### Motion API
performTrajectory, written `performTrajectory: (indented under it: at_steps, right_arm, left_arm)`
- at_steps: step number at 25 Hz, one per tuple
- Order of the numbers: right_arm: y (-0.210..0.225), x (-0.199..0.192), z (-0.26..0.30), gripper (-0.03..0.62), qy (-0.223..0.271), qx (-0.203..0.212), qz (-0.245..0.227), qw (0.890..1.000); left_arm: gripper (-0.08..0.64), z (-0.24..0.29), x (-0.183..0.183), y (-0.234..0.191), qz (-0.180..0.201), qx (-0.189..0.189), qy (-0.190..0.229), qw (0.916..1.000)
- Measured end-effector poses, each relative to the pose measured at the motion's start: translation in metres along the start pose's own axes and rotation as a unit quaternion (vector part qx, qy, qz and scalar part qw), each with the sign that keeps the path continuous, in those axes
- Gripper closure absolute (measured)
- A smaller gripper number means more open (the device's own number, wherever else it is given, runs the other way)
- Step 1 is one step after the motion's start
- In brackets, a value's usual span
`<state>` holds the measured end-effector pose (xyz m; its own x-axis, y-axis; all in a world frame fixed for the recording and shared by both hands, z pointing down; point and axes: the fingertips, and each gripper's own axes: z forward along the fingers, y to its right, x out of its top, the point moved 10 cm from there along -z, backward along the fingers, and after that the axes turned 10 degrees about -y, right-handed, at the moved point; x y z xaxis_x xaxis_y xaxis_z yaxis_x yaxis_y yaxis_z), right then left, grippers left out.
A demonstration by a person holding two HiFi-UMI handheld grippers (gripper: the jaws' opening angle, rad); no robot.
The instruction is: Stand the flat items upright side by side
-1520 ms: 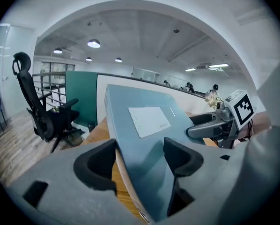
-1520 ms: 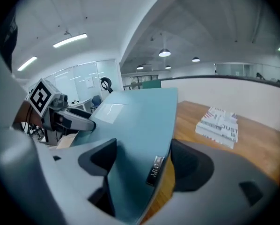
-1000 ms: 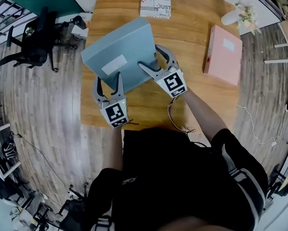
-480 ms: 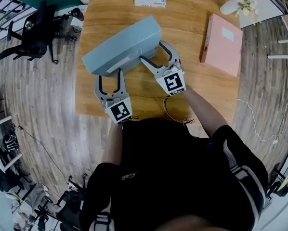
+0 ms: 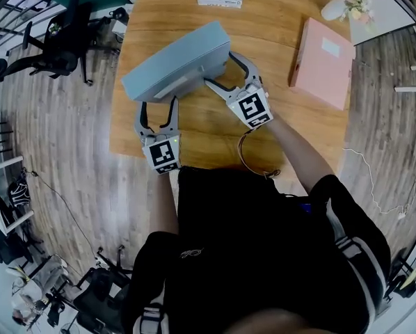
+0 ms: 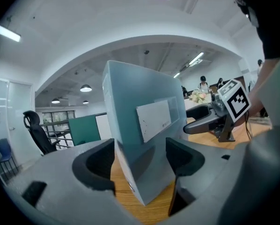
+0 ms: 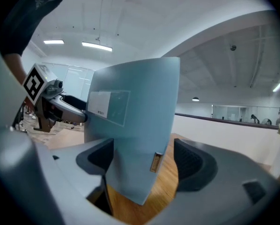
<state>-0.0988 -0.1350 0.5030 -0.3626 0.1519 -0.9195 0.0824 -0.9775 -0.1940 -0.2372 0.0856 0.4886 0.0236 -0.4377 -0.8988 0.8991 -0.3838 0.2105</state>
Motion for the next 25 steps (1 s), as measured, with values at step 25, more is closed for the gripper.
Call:
performTrajectory:
  at_steps: [25]
  right_arm:
    - [-0.044,-0.049,-0.114,0.245,-0.153,-0.113,0.17,0.967]
  left_arm:
    - [0.238,0.056,0.034,-0.049,0.051,-0.297,0.037,0.9529]
